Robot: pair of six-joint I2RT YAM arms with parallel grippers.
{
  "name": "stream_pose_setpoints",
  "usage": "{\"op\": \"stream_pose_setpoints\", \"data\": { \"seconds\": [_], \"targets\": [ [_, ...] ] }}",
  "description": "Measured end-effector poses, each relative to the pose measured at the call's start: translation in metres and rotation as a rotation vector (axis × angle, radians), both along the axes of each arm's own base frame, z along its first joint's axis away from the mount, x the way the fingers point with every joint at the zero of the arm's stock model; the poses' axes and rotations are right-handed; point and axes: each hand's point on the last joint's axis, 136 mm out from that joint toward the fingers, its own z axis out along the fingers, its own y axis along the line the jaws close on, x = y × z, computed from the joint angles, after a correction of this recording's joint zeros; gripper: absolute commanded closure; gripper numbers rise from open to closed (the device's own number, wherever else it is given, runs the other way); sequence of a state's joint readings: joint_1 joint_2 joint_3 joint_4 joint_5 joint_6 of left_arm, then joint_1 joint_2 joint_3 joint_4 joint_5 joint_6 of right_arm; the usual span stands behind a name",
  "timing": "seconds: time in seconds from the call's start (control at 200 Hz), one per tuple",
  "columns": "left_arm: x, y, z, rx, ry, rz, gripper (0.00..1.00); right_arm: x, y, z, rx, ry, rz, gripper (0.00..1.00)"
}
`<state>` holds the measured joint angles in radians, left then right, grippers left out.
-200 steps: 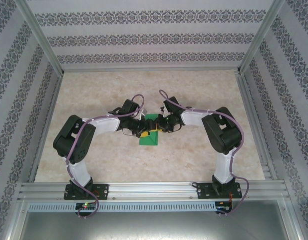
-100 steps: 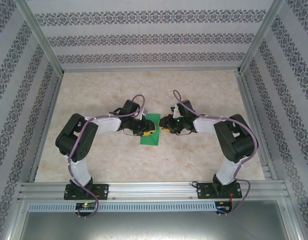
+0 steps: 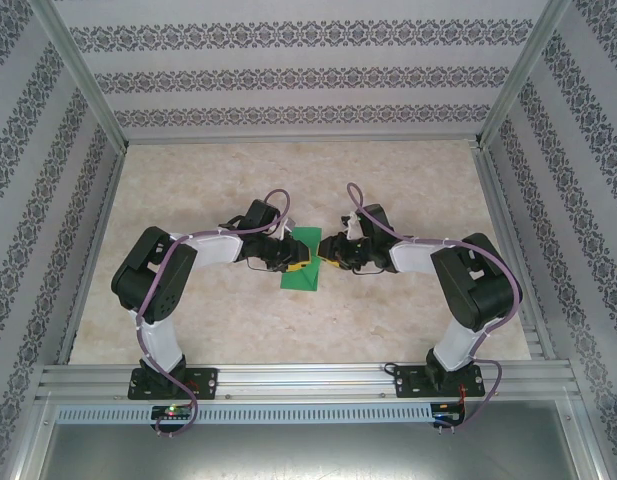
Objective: Fold a paper plane with a square sheet of paper (pick it up from the middle)
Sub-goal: Fold the triangle a second time at the center of the table.
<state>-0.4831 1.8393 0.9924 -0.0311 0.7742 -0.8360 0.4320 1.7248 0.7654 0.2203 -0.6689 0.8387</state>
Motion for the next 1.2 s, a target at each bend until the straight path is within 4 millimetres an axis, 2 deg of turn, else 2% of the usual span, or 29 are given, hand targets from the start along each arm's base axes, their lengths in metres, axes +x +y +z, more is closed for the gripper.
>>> {"op": "stream_pose_setpoints", "data": {
  "seconds": [0.19,0.37,0.59,0.739,0.889,1.199],
  "targets": [
    [0.0,0.0,0.0,0.0,0.0,0.0,0.71,-0.006,0.006,0.0,0.001,-0.001,0.027,0.81],
    [0.0,0.0,0.0,-0.001,-0.002,0.0,0.71,-0.009,0.003,-0.004,-0.027,-0.004,0.049,0.96],
    [0.003,-0.001,0.007,-0.015,-0.027,0.0,0.71,-0.003,0.006,0.001,-0.063,-0.058,0.116,0.98],
    [0.004,-0.002,0.017,-0.036,-0.066,0.001,0.71,-0.005,0.006,-0.007,-0.086,-0.06,0.154,0.98],
    [0.004,-0.002,0.016,-0.039,-0.072,0.0,0.73,-0.009,0.005,-0.013,-0.105,-0.052,0.189,0.98],
    [0.004,-0.002,0.016,-0.038,-0.071,0.0,0.75,-0.001,0.011,-0.011,-0.115,-0.086,0.26,0.99]
  ]
}}
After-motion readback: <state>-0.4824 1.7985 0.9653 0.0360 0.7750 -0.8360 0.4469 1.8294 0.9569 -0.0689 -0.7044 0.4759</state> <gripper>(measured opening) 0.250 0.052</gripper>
